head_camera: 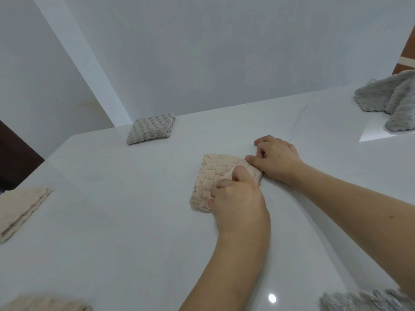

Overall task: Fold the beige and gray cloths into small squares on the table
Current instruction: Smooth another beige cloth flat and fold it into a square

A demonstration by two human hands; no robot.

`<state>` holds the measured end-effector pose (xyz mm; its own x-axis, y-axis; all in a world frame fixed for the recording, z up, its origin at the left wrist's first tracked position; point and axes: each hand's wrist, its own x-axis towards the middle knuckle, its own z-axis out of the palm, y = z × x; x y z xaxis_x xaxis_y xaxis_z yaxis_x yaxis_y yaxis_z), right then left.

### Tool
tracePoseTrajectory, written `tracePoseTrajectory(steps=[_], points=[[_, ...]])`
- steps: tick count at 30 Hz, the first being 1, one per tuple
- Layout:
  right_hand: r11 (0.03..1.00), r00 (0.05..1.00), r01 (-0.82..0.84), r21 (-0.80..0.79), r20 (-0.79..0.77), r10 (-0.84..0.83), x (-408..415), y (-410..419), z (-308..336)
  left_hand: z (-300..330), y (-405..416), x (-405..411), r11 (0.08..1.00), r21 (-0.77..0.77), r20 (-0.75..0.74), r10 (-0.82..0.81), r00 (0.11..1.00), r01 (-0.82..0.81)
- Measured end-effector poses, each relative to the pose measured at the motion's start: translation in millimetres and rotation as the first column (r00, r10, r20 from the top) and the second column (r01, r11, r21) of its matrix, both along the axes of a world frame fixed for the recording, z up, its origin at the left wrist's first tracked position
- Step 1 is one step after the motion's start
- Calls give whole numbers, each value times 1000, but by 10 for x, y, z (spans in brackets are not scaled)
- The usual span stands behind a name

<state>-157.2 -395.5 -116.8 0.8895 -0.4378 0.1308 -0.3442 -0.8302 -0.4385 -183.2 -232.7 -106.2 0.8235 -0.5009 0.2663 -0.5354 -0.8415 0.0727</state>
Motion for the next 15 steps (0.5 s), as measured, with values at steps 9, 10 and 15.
tracePoseTrajectory(steps=[9, 10, 15], points=[[1000, 1000, -2, -10, 6, 2, 5, 1, 6, -41, 45, -28, 998, 60, 98, -26, 995, 21], [1000, 1000, -1, -9, 4, 1, 6, -2, 4, -70, 28, -52, 997, 76, 87, -22, 996, 16], [1000, 1000, -1, -10, 11, 1, 8, -7, -3, -136, 4, -140, 996, 89, 18, -8, 1000, 6]])
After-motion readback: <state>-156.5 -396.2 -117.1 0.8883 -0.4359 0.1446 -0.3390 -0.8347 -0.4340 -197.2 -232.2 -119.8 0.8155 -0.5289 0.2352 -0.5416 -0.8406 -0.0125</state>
